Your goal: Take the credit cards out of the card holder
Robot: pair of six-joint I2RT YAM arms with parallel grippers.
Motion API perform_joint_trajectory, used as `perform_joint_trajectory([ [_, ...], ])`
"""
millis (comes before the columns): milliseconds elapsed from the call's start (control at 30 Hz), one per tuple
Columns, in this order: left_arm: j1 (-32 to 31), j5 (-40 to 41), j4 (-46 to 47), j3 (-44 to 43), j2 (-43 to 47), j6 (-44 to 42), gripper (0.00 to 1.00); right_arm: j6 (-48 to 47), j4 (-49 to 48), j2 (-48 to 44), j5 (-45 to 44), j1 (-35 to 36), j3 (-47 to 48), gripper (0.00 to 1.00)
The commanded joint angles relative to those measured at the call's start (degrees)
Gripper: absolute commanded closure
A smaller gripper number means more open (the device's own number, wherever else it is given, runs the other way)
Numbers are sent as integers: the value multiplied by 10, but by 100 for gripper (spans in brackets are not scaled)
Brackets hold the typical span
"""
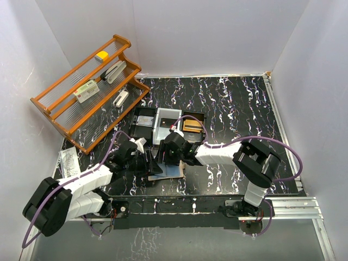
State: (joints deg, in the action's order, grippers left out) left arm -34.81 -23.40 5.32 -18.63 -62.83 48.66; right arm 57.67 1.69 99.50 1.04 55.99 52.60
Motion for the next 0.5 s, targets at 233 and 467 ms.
perform_joint_trajectory([
  [233,1,65,-54,-65,16,-23,44,3,-1,9,28,5,-10,61],
  [467,1,128,-150,-86,51,-21,38,8,-2,10,28,4,-14,62],
])
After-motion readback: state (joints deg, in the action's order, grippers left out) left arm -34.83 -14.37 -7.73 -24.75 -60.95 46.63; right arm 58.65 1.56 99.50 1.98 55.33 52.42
